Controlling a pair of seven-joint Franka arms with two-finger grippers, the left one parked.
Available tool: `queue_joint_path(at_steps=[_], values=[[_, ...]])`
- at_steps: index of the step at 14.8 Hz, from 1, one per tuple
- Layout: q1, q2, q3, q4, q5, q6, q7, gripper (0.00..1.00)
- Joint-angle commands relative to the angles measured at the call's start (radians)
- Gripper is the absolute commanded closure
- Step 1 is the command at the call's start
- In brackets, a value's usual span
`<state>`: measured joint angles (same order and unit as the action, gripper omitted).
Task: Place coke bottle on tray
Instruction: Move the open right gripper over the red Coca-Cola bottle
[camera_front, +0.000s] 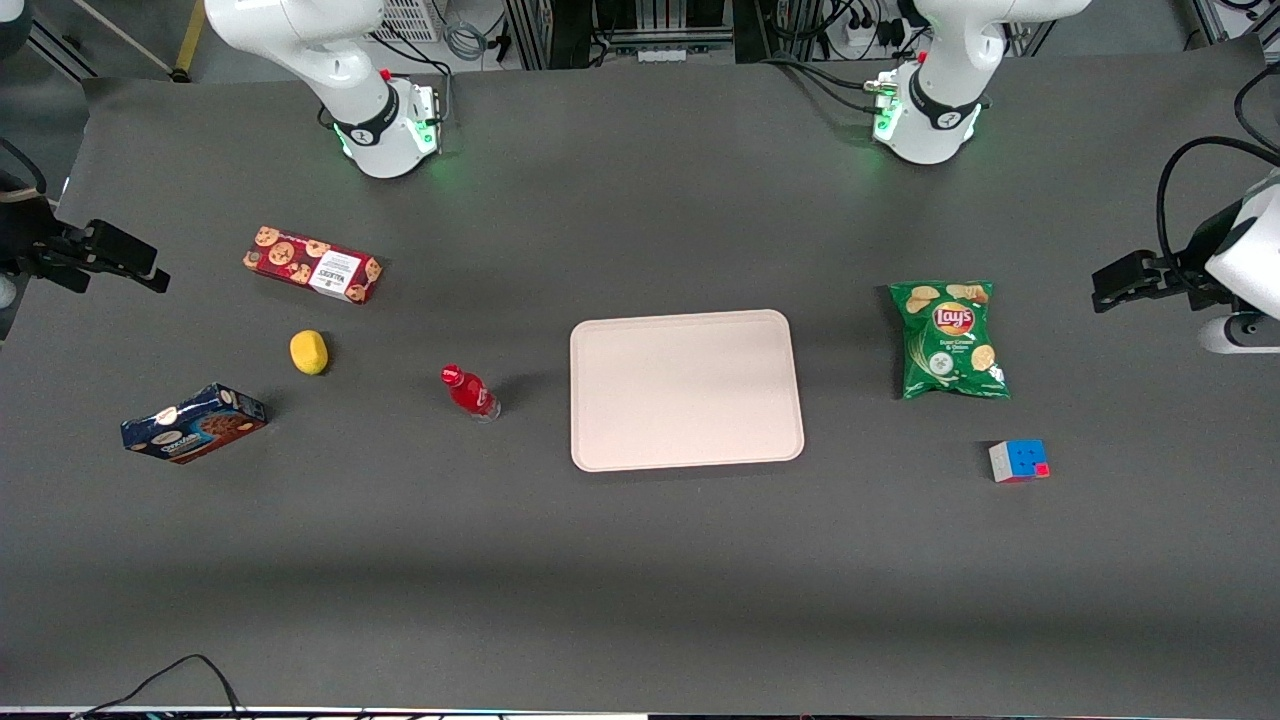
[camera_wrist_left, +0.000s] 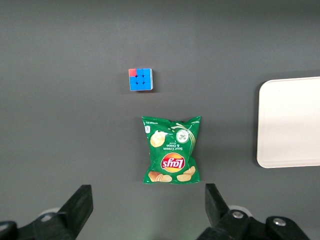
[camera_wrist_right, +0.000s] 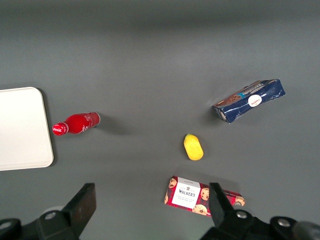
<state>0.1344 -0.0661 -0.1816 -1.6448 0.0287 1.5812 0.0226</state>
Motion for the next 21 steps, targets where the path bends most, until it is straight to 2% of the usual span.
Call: queue_joint_path(at_steps=[1, 6, 8, 12, 16, 19, 21], values=[[0.010, 0.019, 0.002, 0.031, -0.018, -0.018, -0.010, 0.00], [0.011, 0.020, 0.007, 0.036, -0.018, -0.018, -0.012, 0.00], [0.017, 0.026, 0.033, 0.043, -0.045, -0.018, -0.009, 0.00], [0.024, 0.081, 0.146, 0.123, -0.053, -0.026, 0.040, 0.00], [0.025, 0.184, 0.296, 0.186, -0.046, -0.024, 0.235, 0.00], [0.025, 0.273, 0.381, 0.187, -0.050, 0.014, 0.325, 0.00], [0.043, 0.316, 0.407, 0.168, -0.055, 0.065, 0.352, 0.00]])
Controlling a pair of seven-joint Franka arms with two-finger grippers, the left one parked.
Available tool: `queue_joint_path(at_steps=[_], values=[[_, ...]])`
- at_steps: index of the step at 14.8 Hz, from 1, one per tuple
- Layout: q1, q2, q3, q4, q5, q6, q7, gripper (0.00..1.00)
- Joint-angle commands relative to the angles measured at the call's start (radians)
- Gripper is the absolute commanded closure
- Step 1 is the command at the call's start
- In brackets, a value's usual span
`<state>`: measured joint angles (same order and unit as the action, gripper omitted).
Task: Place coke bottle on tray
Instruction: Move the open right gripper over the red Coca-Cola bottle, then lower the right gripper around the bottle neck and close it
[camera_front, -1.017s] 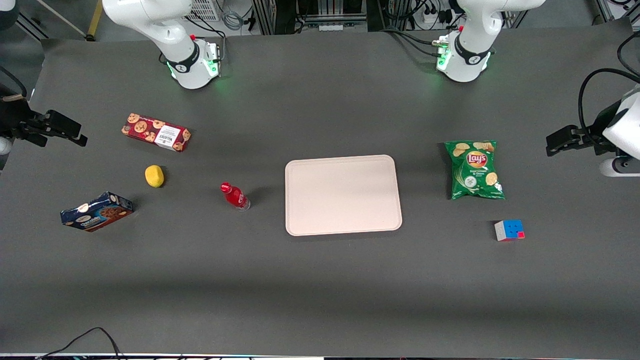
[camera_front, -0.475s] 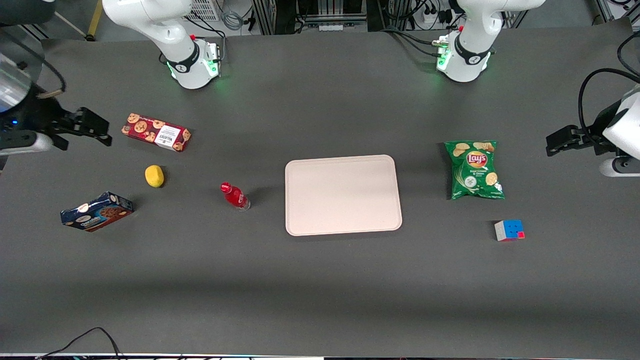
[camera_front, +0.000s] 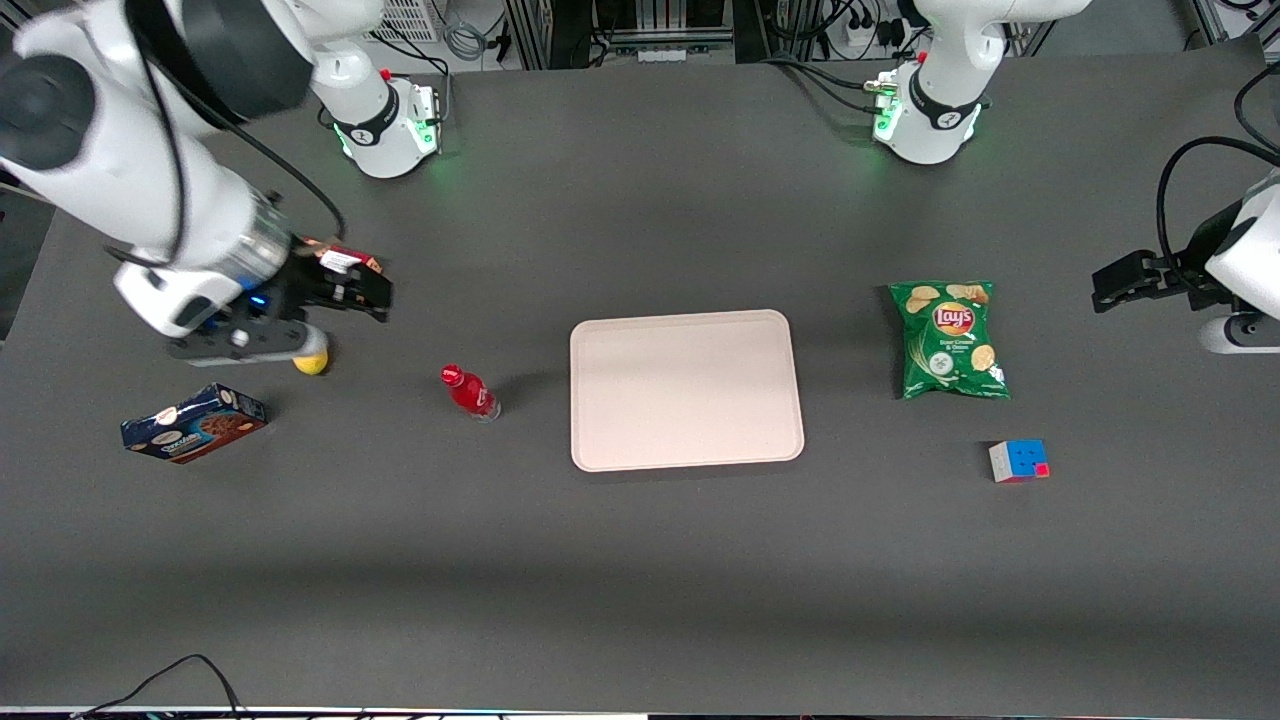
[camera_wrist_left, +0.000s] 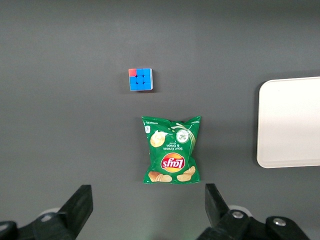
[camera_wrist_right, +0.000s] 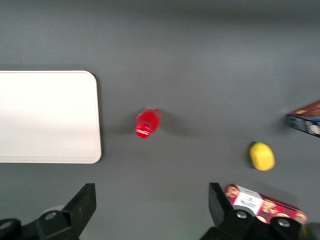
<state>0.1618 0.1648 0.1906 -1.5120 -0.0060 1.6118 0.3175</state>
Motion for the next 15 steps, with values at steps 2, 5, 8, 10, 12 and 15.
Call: queue_joint_path(at_steps=[2, 5, 8, 10, 12, 15], values=[[0.028, 0.097, 0.036, -0.034, -0.023, 0.097, 0.069, 0.00], [0.030, 0.093, 0.038, -0.147, -0.054, 0.198, 0.069, 0.00], [0.028, 0.084, 0.038, -0.282, -0.058, 0.345, 0.069, 0.00], [0.028, 0.078, 0.038, -0.356, -0.058, 0.434, 0.075, 0.00], [0.028, 0.076, 0.043, -0.416, -0.058, 0.514, 0.094, 0.00], [0.028, 0.084, 0.043, -0.464, -0.078, 0.577, 0.095, 0.00]])
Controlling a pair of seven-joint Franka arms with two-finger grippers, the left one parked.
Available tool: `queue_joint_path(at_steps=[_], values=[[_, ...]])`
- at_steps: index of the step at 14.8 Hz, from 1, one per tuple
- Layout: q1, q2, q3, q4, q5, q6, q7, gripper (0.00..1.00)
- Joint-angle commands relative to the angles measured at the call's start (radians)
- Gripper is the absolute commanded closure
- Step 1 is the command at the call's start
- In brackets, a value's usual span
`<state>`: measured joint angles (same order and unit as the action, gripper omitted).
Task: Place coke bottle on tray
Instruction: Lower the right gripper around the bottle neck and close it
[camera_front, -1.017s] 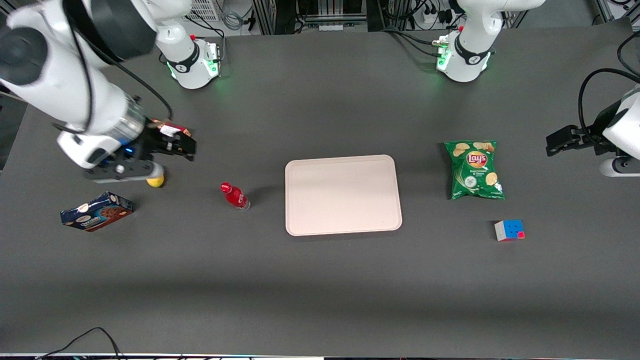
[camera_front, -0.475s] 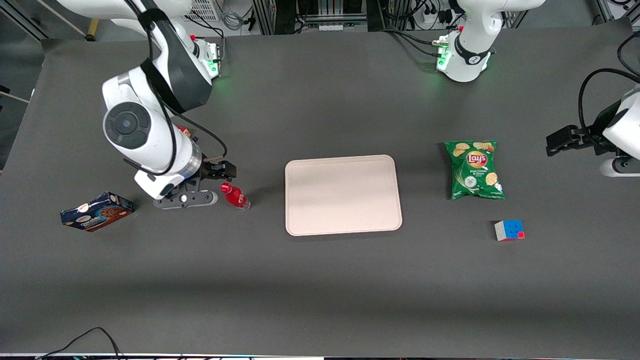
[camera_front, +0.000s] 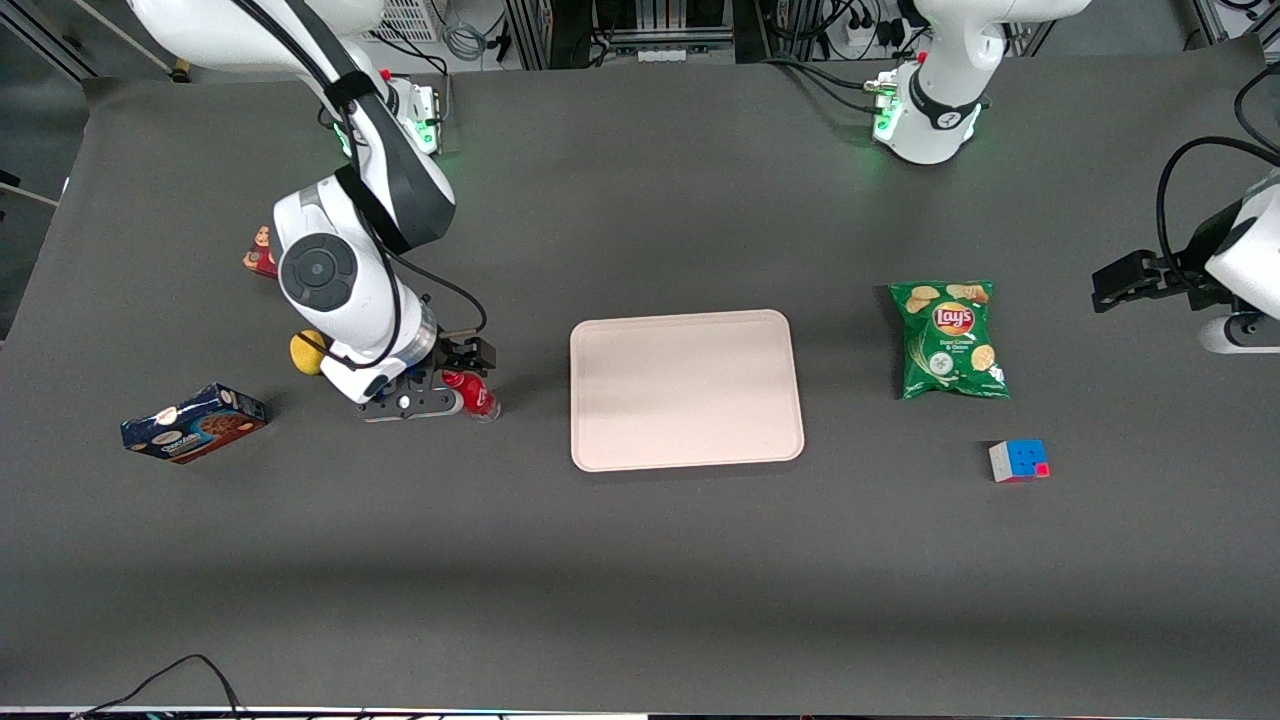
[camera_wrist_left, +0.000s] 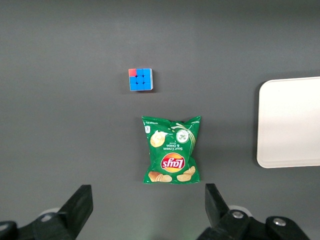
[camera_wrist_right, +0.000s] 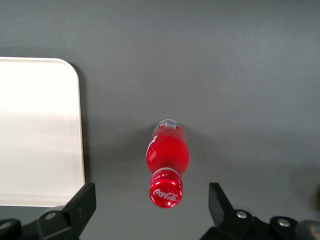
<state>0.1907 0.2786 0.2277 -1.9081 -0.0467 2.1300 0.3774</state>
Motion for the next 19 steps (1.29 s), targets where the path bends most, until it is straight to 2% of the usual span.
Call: queue_joint_path(at_steps=[1, 7, 8, 9, 12, 16, 19], values=[[0.000, -0.030, 0.005, -0.083, -0.050, 0.076, 0.035, 0.00], [-0.002, -0.027, 0.005, -0.144, -0.053, 0.146, 0.035, 0.00], [-0.002, -0.027, 0.005, -0.149, -0.053, 0.148, 0.035, 0.03], [-0.002, -0.029, 0.005, -0.149, -0.053, 0.148, 0.034, 0.10], [-0.005, -0.032, 0.005, -0.147, -0.076, 0.148, 0.032, 0.41], [-0.011, -0.033, 0.005, -0.143, -0.090, 0.150, 0.031, 0.69], [-0.011, -0.051, 0.005, -0.138, -0.090, 0.145, 0.029, 1.00]])
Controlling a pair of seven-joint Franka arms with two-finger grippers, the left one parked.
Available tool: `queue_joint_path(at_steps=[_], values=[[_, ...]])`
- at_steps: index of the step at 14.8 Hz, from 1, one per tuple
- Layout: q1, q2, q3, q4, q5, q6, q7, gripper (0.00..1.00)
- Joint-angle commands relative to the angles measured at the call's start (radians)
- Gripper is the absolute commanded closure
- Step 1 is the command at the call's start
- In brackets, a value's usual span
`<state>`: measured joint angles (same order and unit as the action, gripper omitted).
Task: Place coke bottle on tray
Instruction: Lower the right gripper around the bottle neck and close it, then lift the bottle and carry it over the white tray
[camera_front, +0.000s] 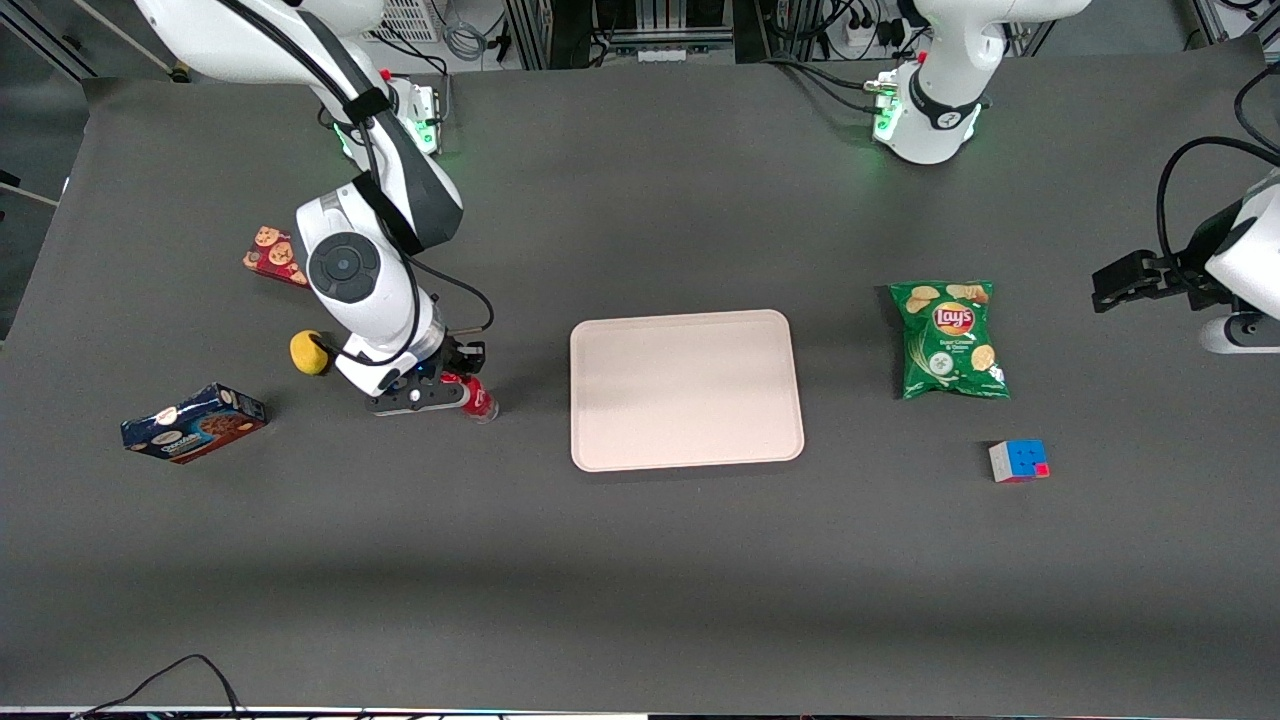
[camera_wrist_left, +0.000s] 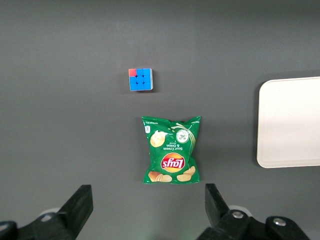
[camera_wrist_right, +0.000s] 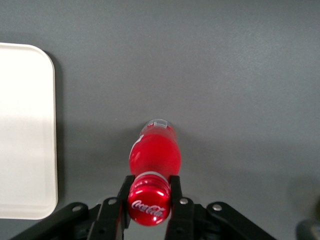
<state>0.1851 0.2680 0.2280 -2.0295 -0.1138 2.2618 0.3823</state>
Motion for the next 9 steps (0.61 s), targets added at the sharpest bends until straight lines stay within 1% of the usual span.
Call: queue_joint_path(at_steps=[1, 2, 3, 6, 9], values=[[-0.006, -0.058, 0.005, -0.014, -0.023, 0.007, 0.021, 1.00], [-0.007, -0.082, 0.004, -0.003, -0.023, -0.010, 0.021, 1.00], [-0.007, -0.099, 0.004, 0.023, -0.021, -0.062, 0.021, 1.00], [-0.001, -0.136, 0.014, 0.167, -0.009, -0.305, 0.020, 1.00], [0.002, -0.135, 0.069, 0.354, 0.012, -0.515, 0.033, 1.00]])
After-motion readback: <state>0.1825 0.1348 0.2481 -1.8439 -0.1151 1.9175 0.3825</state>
